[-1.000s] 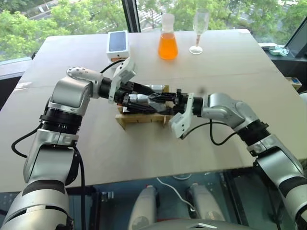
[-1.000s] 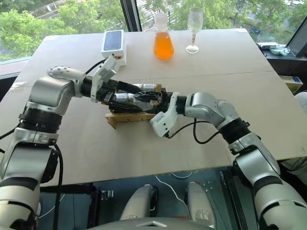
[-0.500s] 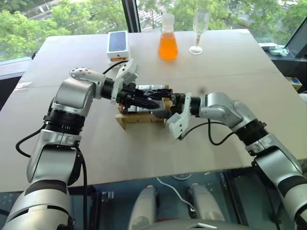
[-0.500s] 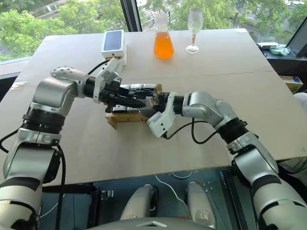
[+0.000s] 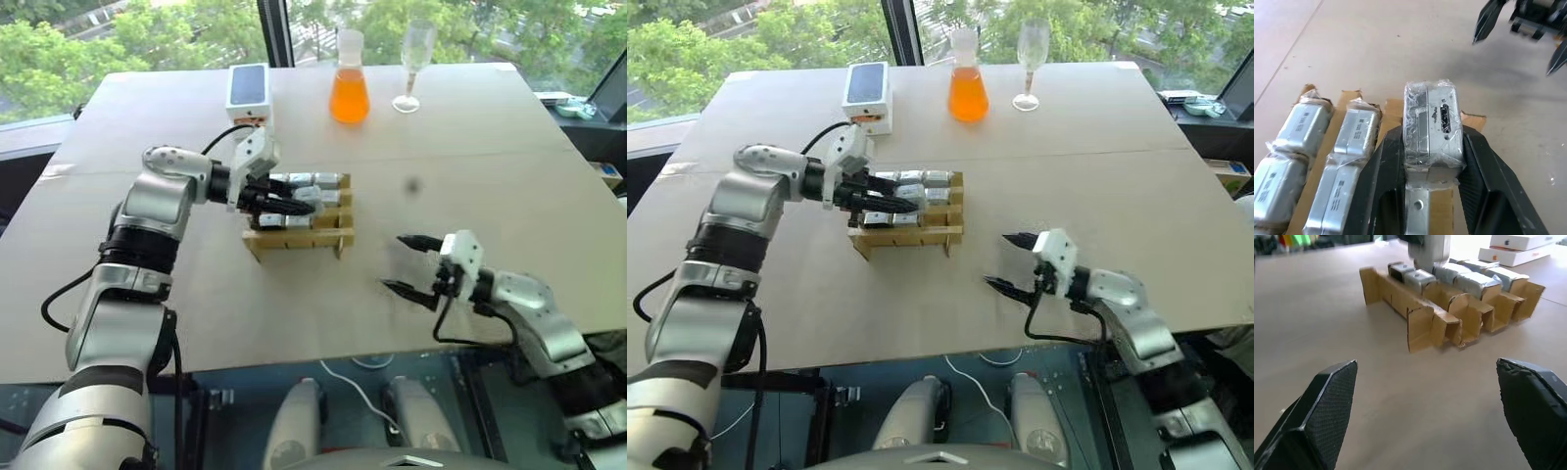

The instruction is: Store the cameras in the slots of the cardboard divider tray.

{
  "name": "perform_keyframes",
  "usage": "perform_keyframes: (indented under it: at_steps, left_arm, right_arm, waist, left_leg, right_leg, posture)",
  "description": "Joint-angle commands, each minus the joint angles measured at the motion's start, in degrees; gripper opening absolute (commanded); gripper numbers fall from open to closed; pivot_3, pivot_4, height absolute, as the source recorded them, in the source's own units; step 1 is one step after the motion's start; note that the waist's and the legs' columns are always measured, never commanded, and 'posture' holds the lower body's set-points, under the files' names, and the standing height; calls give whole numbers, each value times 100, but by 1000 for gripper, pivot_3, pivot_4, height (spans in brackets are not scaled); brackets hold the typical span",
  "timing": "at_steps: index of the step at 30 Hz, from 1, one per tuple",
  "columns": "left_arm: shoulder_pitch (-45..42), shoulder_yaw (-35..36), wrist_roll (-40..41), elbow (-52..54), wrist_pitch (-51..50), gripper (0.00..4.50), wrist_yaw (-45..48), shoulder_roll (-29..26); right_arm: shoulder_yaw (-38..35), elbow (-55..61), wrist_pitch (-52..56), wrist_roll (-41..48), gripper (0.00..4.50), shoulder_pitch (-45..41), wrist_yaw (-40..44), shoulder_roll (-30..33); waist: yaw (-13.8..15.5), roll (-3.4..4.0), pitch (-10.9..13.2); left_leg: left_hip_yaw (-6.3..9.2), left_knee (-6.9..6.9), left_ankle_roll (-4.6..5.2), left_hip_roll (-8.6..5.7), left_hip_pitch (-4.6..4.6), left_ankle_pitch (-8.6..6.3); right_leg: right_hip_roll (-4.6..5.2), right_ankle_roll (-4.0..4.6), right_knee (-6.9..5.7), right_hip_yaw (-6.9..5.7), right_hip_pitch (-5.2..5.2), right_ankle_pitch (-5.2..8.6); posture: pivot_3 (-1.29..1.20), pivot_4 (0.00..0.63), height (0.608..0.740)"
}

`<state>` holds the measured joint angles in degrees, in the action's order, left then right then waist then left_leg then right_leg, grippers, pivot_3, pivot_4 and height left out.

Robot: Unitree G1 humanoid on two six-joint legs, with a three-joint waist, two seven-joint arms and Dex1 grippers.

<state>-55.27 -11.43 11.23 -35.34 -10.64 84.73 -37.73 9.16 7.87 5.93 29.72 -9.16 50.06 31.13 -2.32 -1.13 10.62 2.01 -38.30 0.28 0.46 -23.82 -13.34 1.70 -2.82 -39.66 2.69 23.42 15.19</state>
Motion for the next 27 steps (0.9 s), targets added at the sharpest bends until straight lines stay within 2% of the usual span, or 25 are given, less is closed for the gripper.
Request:
perform_keyframes:
  at_steps: [1, 7, 11, 14, 18, 27]
  left_arm:
    - [-367, 71, -250, -686, 875, 846, -44, 173]
    - [-732, -26, -728, -1976, 1965, 846, -2, 474]
    - [-944, 118, -714, -2473, 2173, 846, 96, 723]
    - [-1161, 303, -558, -2652, 1938, 846, 210, 916]
    - [-1216, 277, -744, -2789, 2110, 846, 316, 965]
    - [-969, 114, -1157, -2886, 2468, 846, 585, 837]
  right_arm:
    - [-250, 598, 208, 383, 4500, 583, 198, 32]
    - [-462, 942, 568, 629, 4500, 900, 50, -105]
    - [-578, 971, 537, 488, 4500, 966, -24, -164]
    - [-620, 1000, 539, 464, 4500, 1013, -25, -176]
    - [-657, 1017, 528, 427, 4500, 1044, -55, -229]
    - [-742, 981, 522, 400, 4500, 998, -48, -271]
  waist:
    - [25, -3, -1]
    - [17, -6, 1]
    - [29, -8, 0]
    - [51, -9, 1]
    - [32, -13, 4]
    - [9, -14, 4]
  left_leg:
    - [-4, -2, 0, 0, -1, 0]
    - [-13, -6, 0, 4, -4, 0]
    - [-11, -6, 0, 2, -4, 0]
    - [-5, -6, 0, 1, -9, 0]
    - [-6, -6, 0, 1, -12, 0]
    - [-7, -4, 0, 2, -10, 0]
  right_leg:
    - [-4, 0, 0, -5, -1, 0]
    - [-13, -2, 1, 1, -1, 0]
    - [-13, -2, 1, -1, -2, 0]
    - [-13, -2, 1, -7, -1, 0]
    - [-12, -2, 3, -6, -1, 1]
    - [-13, -2, 2, -5, 0, 0]
  posture:
    - [0, 150, 740]
    - [0, 150, 740]
    - [0, 150, 740]
    - [0, 150, 740]
    - [0, 150, 740]
    - [0, 150, 740]
